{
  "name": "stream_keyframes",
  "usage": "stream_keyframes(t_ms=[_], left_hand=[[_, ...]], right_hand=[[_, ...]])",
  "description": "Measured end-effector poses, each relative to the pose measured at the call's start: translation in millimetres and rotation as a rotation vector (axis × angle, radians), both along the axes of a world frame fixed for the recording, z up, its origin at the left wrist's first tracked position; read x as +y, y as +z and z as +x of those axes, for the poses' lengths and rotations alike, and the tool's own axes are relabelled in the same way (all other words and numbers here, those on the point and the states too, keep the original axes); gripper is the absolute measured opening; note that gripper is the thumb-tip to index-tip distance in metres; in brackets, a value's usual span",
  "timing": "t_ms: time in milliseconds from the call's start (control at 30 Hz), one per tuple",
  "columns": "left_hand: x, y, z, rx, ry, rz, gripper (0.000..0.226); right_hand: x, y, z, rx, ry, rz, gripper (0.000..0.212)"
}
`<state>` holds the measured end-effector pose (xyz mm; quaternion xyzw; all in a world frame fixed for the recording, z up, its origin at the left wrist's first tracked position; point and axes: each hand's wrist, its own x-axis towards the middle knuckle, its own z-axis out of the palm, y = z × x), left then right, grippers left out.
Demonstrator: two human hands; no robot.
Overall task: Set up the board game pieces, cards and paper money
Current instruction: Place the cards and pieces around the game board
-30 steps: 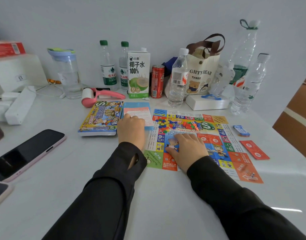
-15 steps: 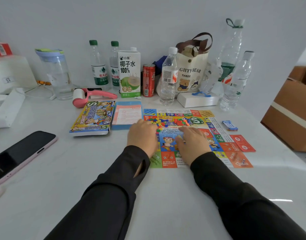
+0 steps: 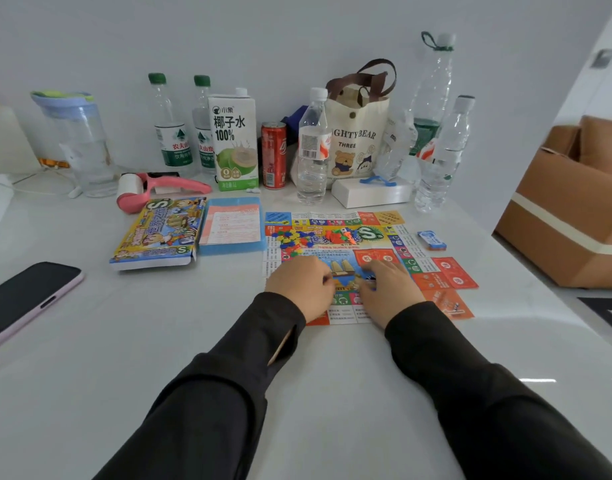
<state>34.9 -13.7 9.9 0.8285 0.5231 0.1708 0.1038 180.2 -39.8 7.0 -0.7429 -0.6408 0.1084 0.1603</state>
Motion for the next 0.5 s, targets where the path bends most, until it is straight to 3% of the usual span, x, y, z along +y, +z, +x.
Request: stream_keyframes(t_ms=[233,367,500], left_hand=[[9.0,4.1,21.7,-0.212,0.142,0.056,0.027],[16.9,4.0,29.5,-0.342,0.177,0.094,0.025],[23.3,-7.2,32.3,-0.352,0.177,0.132,0.027]], right_hand=[[3.8,8.7,7.9,0.276,-0.167,0.199,0.035],[14.4,21.8,13.3,0.236,-0.148,0.237,0.036],[40.1,31.3,19.0,0.119,-0.096,0.139,0.036]])
